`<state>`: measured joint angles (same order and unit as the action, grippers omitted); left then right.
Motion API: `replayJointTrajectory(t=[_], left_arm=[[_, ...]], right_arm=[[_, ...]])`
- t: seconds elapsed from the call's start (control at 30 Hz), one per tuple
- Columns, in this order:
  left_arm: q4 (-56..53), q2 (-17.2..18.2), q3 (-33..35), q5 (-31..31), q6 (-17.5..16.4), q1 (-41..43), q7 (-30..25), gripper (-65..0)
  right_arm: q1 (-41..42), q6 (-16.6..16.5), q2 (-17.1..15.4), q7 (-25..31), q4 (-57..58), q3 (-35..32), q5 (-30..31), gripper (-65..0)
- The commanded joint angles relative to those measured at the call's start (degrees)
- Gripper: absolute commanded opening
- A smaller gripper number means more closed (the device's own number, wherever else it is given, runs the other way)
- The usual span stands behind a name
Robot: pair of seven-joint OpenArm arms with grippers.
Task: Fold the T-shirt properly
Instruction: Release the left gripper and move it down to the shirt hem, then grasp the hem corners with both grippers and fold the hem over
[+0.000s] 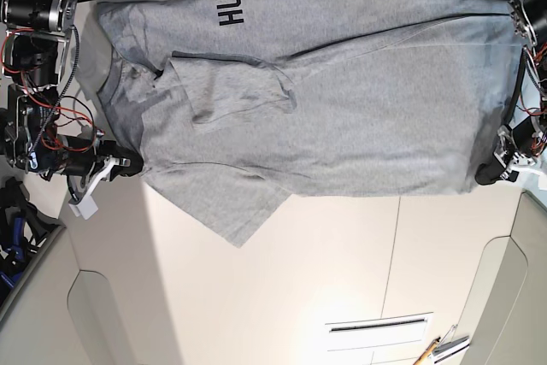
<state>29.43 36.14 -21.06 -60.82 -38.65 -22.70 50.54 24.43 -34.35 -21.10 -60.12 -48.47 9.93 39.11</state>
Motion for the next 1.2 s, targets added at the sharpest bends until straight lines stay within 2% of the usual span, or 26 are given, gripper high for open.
replayJointTrajectory(t=[0.0, 0.07, 0.4, 0.43, 0.53, 0.57, 0.67, 0.9, 0.97, 1.17], left_arm=[[0.63, 1.31, -0.22, -1.31, -1.35, -1.29, -1.33, -41.9], [0.63, 1.36, -0.22, -1.31, -1.35, -1.29, -2.69, -44.5], [1.05, 1.51, -0.22, -1.57, -1.35, -1.29, -4.28, -45.6], [1.05, 1.51, -0.22, -1.55, -1.35, -1.29, -4.74, -48.4], [1.05, 1.51, -0.22, -1.75, -1.35, -1.29, -5.84, -63.6], [1.05, 1.51, -0.22, -2.29, -1.35, -1.29, -6.05, -65.0], [1.05, 1.51, -0.22, -3.58, -1.35, -1.29, -6.19, -65.0], [1.46, 1.53, -0.24, -3.74, -1.35, -1.25, -5.84, -65.0], [2.38, 1.66, -0.24, -3.96, -1.35, -1.25, -4.52, -65.0], [7.69, 2.34, -0.31, -9.90, -1.35, -0.92, 3.08, -65.0]], right_arm=[[0.61, 0.50, -0.63, -1.38, -0.28, -0.15, -1.60, -65.0], [0.61, 0.50, -0.63, -1.40, -0.28, -0.15, -1.60, -65.0], [0.61, 0.50, -0.63, -1.38, -0.28, -0.15, -1.57, -65.0], [0.61, 0.52, -0.63, -1.38, -0.28, -0.15, -1.57, -65.0], [0.61, 0.50, -0.63, -1.31, -0.31, -0.15, -0.66, -65.0], [0.61, 0.50, -0.66, -1.27, -0.33, -0.15, 0.33, -65.0], [0.61, 0.48, -0.63, -1.18, -0.90, -0.15, 2.32, -65.0], [0.44, 0.48, -0.63, -1.46, -7.50, -0.15, 2.23, -65.0], [0.09, 0.48, -0.63, -2.36, -10.43, -0.15, 2.27, -65.0], [-6.32, 0.48, -0.63, -3.15, -23.23, -0.15, 1.77, -65.0]])
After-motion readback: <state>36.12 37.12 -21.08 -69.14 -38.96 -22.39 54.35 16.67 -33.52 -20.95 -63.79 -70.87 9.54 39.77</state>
